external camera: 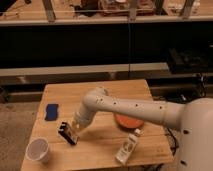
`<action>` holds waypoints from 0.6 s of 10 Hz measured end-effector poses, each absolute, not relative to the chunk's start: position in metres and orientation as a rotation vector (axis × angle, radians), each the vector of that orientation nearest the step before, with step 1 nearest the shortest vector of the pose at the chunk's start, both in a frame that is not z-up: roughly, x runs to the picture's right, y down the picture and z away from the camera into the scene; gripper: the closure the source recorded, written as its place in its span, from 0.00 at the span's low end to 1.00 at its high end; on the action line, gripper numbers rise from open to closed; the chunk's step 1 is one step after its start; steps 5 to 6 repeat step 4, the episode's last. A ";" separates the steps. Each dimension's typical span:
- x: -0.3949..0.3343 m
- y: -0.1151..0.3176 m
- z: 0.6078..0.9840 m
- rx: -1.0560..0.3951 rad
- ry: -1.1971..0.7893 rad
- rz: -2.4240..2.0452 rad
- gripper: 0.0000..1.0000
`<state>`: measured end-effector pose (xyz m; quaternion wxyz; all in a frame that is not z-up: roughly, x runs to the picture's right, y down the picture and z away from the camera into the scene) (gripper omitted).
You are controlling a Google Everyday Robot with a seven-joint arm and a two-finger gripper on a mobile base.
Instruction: Knock the eraser over
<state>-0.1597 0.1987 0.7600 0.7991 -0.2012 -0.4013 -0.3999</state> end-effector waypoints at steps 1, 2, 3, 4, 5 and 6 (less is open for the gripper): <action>-0.166 0.196 0.762 -0.429 -0.864 -0.863 0.95; -0.179 0.193 0.766 -0.428 -0.867 -0.868 0.95; -0.184 0.189 0.768 -0.428 -0.868 -0.869 0.95; -0.185 0.186 0.771 -0.428 -0.868 -0.870 0.95; -0.185 0.186 0.771 -0.428 -0.868 -0.870 0.95; -0.185 0.186 0.771 -0.428 -0.868 -0.870 0.95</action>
